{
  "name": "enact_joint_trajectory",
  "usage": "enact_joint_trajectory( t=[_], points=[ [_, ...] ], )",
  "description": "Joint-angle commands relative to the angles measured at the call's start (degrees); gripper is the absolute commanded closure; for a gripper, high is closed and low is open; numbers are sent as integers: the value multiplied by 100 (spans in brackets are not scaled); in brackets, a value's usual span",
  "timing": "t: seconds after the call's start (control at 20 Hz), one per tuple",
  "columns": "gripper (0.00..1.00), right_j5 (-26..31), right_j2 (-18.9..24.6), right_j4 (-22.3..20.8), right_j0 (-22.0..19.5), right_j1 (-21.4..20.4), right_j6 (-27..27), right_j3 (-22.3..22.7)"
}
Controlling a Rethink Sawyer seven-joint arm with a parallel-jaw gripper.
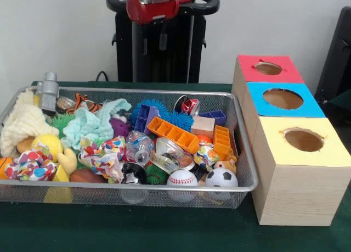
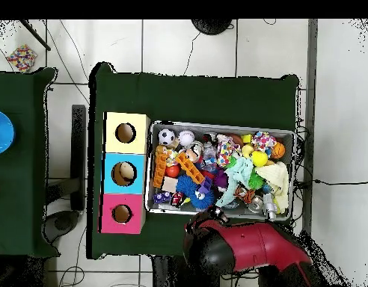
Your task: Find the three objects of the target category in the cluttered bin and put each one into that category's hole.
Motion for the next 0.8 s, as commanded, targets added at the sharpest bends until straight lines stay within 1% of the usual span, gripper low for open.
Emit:
enact_joint_trajectory(
  t=[0.05,0.5,0.8],
  points=[
    [0,218,495,235,-470,0,-198,231],
    [0,206,584,116,-531,89,-77,237],
    [0,377,712,247,-607,24,-174,208]
  ],
)
